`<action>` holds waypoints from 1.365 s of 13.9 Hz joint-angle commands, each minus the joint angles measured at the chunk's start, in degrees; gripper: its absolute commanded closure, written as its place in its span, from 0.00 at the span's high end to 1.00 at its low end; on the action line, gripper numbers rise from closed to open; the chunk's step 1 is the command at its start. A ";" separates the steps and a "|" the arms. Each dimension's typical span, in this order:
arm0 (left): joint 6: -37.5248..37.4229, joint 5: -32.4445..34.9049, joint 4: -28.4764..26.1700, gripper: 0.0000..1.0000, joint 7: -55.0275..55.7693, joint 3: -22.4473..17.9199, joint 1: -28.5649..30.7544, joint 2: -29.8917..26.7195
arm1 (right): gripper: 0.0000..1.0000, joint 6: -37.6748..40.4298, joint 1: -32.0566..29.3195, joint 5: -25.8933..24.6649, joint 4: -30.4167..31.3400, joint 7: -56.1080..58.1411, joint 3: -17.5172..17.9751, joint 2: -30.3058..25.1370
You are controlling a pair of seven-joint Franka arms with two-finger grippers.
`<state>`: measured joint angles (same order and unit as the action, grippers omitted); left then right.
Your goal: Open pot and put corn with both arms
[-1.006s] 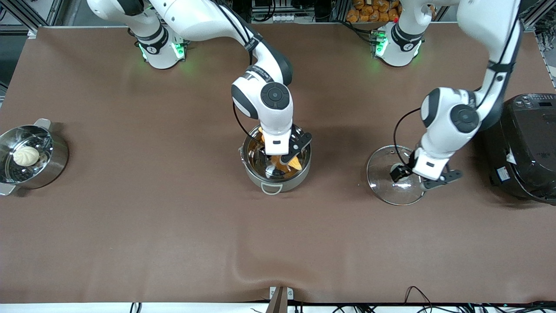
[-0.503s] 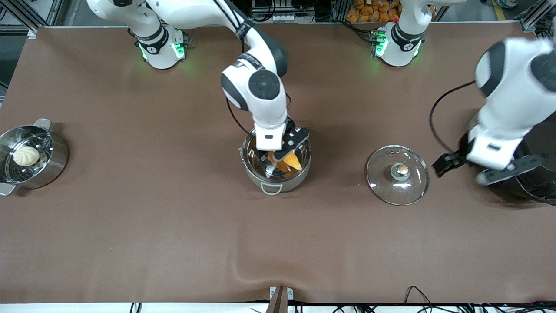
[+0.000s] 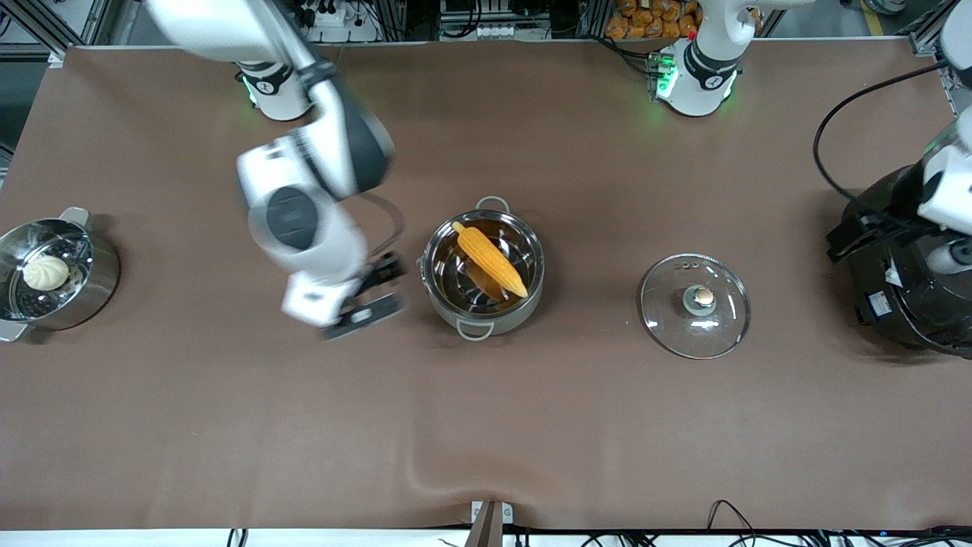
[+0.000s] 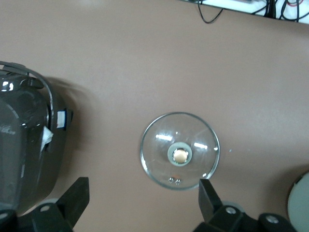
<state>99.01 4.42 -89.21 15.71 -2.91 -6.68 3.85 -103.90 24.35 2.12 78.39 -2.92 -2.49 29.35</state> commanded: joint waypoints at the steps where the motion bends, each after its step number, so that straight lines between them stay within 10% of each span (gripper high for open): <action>1: -2.94 -1.26 2.02 1.00 -2.78 0.19 1.58 -0.42 | 1.00 0.63 -6.84 -0.80 1.67 -0.68 0.56 -3.85; 8: -5.05 -1.61 1.40 1.00 -6.38 4.84 6.93 -2.36 | 1.00 3.07 -16.86 -5.37 13.44 -0.77 -0.50 -22.28; 11: -6.72 -3.62 1.93 1.00 -6.57 5.99 8.87 -2.71 | 1.00 12.29 -23.63 -5.37 13.54 -0.86 5.73 -29.77; 19: -8.57 -3.72 1.58 1.00 -8.15 5.81 8.70 -3.50 | 1.00 17.40 -28.21 -1.17 12.57 -0.43 7.59 -32.42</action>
<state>91.78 2.00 -87.56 8.37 2.26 1.41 1.27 -88.23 -1.04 -1.32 90.39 -3.29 3.69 -1.86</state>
